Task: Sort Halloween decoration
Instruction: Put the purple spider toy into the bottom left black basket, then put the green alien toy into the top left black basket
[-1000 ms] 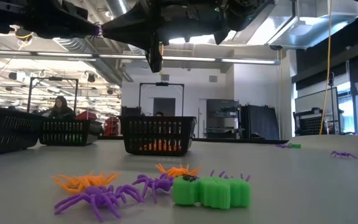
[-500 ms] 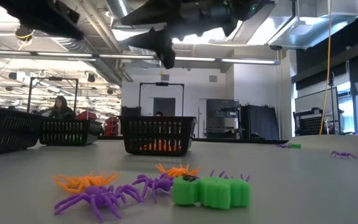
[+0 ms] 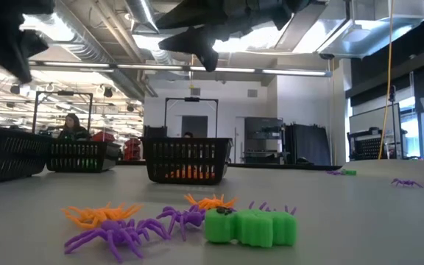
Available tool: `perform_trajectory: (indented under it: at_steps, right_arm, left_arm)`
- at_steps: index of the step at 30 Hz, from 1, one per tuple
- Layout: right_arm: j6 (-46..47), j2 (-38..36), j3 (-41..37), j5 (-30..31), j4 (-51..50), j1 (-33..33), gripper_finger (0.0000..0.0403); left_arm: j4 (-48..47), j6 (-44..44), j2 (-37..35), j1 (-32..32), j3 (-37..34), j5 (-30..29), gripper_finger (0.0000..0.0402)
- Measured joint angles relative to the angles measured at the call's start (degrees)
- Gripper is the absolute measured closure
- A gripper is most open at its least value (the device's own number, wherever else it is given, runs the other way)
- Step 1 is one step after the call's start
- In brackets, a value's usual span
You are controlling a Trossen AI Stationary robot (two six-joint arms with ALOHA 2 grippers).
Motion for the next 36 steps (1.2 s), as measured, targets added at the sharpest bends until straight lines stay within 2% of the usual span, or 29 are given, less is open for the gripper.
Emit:
perform_trajectory:
  at_steps: [7, 16, 19, 22, 28, 33, 36]
  right_arm:
    - [-0.25, -0.01, 0.0, 0.0, 0.16, 0.01, 0.024]
    - [-2.75, -0.16, 0.0, 2.04, -1.36, 1.55, 0.024]
    - [-3.02, -0.17, -0.02, 3.56, -3.14, 1.57, 0.024]
    - [-3.06, -1.17, -1.32, 4.49, -3.6, 1.49, 0.024]
    - [-2.91, -10.67, -11.05, 11.49, -1.05, 1.42, 0.024]
    - [0.06, -22.1, -24.91, 17.71, 9.59, 1.44, 0.024]
    - [2.04, -27.43, -31.0, 26.23, 8.3, 1.44, 0.024]
  left_arm:
    - [-0.04, -1.86, 3.08, -2.11, -0.39, 2.91, 0.0401]
    - [0.78, -3.59, 4.72, -3.04, -0.43, 2.93, 0.0401]
    - [0.99, -3.84, 4.72, -3.04, -0.45, 2.95, 0.0388]
    - [1.77, -3.79, 4.72, -3.08, -0.45, 3.37, 0.0357]
    - [1.69, -3.6, 4.74, -3.08, -0.47, 3.03, 0.0296]
    - [2.03, -2.55, 4.67, -3.08, -0.47, -1.72, 0.028]
    - [5.3, 1.66, 4.63, -4.0, -0.47, -7.82, 0.0279]
